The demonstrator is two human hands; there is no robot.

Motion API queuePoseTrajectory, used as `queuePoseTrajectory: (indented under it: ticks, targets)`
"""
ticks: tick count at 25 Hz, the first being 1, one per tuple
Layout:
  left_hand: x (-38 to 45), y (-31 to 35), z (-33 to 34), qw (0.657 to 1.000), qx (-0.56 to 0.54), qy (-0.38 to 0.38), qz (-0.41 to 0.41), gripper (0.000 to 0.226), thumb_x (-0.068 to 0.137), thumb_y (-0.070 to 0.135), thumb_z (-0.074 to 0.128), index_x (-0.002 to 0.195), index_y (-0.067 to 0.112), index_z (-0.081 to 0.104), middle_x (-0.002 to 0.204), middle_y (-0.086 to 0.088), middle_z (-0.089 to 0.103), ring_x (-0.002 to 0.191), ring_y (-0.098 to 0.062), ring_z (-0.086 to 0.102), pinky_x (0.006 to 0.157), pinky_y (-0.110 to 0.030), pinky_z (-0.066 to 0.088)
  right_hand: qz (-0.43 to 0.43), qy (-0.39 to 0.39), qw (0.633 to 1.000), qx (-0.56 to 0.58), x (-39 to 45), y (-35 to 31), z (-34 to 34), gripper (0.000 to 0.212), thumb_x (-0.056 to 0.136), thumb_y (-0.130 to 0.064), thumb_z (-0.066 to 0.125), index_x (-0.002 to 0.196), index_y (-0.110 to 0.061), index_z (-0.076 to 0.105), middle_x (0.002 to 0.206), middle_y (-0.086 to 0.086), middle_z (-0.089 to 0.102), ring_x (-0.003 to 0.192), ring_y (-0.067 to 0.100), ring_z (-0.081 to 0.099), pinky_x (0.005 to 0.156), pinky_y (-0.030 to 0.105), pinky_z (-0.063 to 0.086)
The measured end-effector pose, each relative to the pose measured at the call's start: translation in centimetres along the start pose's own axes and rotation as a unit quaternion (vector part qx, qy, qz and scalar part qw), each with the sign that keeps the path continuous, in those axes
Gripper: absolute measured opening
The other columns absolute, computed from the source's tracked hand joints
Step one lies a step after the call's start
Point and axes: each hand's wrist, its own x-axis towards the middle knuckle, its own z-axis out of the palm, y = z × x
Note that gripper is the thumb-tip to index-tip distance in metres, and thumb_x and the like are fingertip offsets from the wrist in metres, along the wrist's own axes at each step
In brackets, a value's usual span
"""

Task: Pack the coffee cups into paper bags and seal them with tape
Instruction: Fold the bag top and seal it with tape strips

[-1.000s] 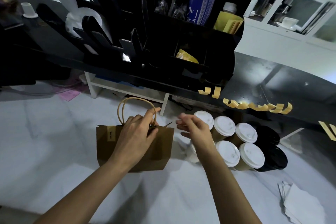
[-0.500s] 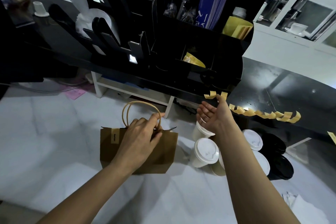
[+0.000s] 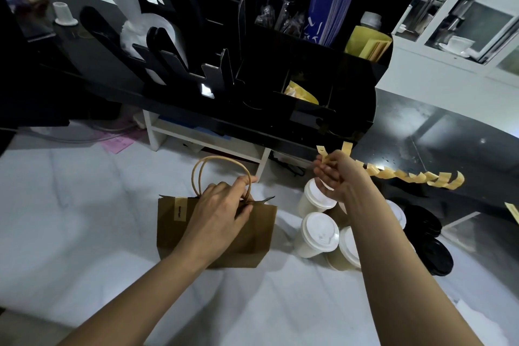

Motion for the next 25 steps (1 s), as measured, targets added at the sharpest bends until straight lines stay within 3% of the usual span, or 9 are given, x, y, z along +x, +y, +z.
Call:
queuePoseTrajectory:
  ticks: [4,13,20,25]
  targets:
    - [0.0,-0.1,-0.1,1.000,-0.002,-0.003,-0.002,0.053,0.094,0.028,0.066,0.141,0.034,0.042,0.106,0.010,0.063,0.105,-0.011,0.053,0.090,-0.029,0.048,-0.007,-0.004,1.000,-0.008,-0.1,-0.2,0.1,0.023,0.100,-0.021,0.052,0.096,-0.012,0.073,0.051,-0.008,0.064,0.072,0.008,0.064,0.070,0.027,0.048]
    - [-0.1,-0.3,-0.2,1.000,0.012,-0.008,-0.002,0.049,0.094,0.029,0.065,0.139,0.033,0.045,0.104,0.010,0.063,0.104,-0.010,0.052,0.086,-0.021,0.040,-0.025,-0.016,0.999,-0.029,-0.1,0.2,0.3,0.023,0.102,-0.016,0.054,0.091,-0.013,0.073,0.074,-0.004,0.066,0.065,0.005,0.060,0.065,0.023,0.047]
    - [0.0,0.3,-0.7,1.000,0.011,-0.011,0.001,0.035,0.094,0.026,0.066,0.127,0.032,0.057,0.103,0.011,0.063,0.103,-0.010,0.051,0.086,-0.025,0.043,-0.098,-0.057,0.992,-0.055,-4.0,3.4,1.1,0.009,0.096,-0.010,0.067,0.094,-0.009,0.076,0.095,0.006,0.079,0.077,0.011,0.072,0.072,0.029,0.055]
    - [0.1,0.6,-0.9,1.000,0.015,-0.002,0.017,0.024,0.093,0.022,0.067,0.116,0.027,0.066,0.105,0.010,0.067,0.100,-0.010,0.053,0.088,-0.028,0.041,-0.126,-0.068,0.985,-0.100,-6.4,5.8,1.1,0.013,0.094,-0.014,0.071,0.107,-0.014,0.073,0.094,0.002,0.080,0.089,0.015,0.074,0.083,0.033,0.056]
